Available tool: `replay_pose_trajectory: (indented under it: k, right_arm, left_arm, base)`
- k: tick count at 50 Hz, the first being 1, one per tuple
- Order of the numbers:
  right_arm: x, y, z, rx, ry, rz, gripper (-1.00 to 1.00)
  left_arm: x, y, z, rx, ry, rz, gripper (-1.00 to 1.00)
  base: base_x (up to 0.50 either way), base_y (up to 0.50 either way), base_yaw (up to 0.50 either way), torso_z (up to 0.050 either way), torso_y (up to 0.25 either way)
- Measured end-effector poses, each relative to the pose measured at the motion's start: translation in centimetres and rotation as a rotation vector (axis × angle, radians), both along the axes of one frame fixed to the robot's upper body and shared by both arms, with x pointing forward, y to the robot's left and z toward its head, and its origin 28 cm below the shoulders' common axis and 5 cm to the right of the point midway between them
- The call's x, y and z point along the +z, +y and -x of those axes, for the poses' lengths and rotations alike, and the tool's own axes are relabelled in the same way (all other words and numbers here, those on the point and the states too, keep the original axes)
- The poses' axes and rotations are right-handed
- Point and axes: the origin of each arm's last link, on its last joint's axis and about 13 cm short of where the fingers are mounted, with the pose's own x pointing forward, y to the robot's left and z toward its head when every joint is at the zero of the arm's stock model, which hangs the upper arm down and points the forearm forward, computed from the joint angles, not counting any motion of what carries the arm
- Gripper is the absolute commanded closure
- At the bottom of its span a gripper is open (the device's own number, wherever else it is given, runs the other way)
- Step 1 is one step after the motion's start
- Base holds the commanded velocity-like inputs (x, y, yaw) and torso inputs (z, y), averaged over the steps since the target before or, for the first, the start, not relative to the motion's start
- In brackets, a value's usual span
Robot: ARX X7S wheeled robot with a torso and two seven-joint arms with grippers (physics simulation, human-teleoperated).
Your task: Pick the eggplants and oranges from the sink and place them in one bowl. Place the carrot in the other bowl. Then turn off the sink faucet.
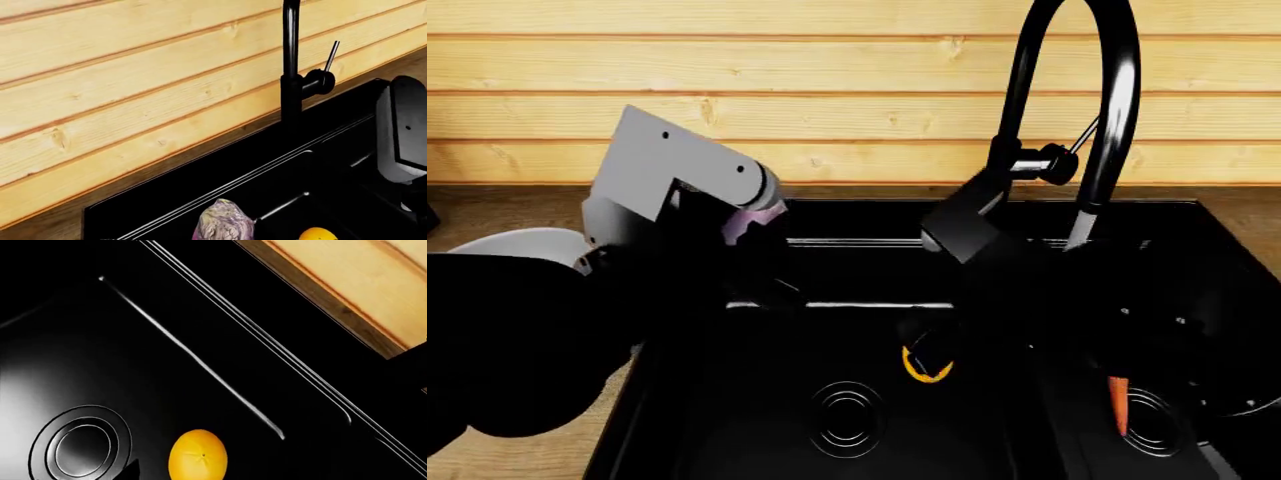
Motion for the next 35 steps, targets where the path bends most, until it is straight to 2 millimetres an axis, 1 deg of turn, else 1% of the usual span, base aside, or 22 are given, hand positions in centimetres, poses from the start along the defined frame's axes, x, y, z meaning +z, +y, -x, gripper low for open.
replay_pose_trajectory:
  k: [9, 20, 28, 35]
  right_arm:
    - [-1.5, 0.8, -2.7, 0.031, 0.070, 0.033, -1.00]
    - [-3.3, 1.6, -6.3, 0.060, 0.171, 0.054, -1.00]
    - [-4.6, 1.8, -8.0, 0.060, 0.223, 0.058, -1.00]
    - [-6.0, 1.9, -9.0, 0.052, 0.261, 0.035, -1.00]
  left_arm:
    - [0.7, 0.4, 0.3, 0.038, -0.050, 0.014, 1.00]
    - [0.9, 0.4, 0.6, 0.045, -0.070, 0.019, 1.00]
    - [1.0, 0.5, 0.6, 0.045, -0.078, 0.017, 1.00]
    - [0.9, 0.5, 0.6, 0.042, -0.078, 0.017, 1.00]
  base:
    - [0.00, 0.00, 0.00, 0.000, 0.000]
    - [0.00, 0.00, 0.00, 0.000, 0.000]
    - [0.00, 0.00, 0.00, 0.000, 0.001]
    - [0.00, 0.00, 0.00, 0.000, 0.000]
